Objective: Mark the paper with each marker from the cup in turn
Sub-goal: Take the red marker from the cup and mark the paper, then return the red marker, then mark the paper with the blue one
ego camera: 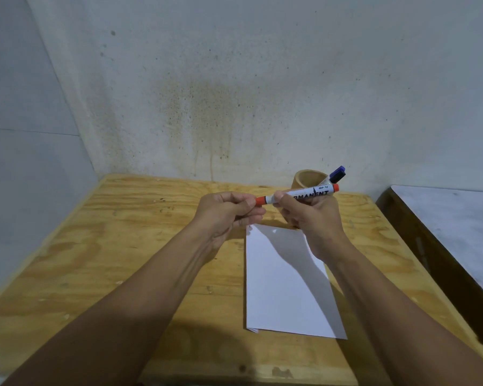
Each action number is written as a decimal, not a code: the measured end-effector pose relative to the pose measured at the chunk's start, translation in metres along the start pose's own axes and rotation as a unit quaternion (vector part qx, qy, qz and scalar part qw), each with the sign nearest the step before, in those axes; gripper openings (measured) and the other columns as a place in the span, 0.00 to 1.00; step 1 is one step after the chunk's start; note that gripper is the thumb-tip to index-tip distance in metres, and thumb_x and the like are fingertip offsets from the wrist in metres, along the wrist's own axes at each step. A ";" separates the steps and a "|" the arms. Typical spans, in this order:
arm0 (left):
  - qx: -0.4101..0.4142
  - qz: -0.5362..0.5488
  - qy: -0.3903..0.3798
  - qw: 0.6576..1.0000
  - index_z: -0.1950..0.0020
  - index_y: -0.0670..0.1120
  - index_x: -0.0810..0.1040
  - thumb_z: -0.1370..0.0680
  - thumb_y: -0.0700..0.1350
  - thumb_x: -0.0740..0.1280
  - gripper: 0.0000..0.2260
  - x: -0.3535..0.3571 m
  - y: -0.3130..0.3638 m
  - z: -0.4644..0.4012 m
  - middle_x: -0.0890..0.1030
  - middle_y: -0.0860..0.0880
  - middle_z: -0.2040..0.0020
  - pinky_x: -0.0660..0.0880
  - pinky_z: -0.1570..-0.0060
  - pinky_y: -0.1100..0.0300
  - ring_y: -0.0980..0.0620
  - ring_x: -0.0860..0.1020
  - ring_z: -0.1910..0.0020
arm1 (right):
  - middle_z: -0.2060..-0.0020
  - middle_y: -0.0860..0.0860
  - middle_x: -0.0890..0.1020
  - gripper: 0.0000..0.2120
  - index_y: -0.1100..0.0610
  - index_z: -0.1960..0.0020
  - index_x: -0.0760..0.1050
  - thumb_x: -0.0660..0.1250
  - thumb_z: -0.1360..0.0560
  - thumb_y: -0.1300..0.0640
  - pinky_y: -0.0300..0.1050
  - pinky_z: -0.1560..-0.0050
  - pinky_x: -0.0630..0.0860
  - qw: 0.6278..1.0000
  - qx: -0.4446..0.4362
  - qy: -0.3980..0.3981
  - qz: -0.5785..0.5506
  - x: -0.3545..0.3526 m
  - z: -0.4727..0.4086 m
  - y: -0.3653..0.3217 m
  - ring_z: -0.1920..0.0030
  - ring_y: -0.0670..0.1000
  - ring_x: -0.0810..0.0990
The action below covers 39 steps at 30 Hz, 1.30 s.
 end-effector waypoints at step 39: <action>0.404 -0.507 -0.016 0.761 0.52 0.43 0.85 0.28 0.43 0.70 0.08 0.117 0.037 -0.020 0.85 0.45 0.50 0.78 0.53 0.49 0.45 0.81 0.52 | 0.57 0.56 0.82 0.22 0.65 0.49 0.78 0.78 0.33 0.51 0.50 0.56 0.83 0.842 0.074 0.074 0.529 -0.079 -0.091 -0.056 0.61 0.54 0.80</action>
Point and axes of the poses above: each hand's wrist, its own z-axis away from the middle knuckle, its own x-axis out of the palm, y = z × x, the point moved 9 cm from there along -z, towards the middle knuckle
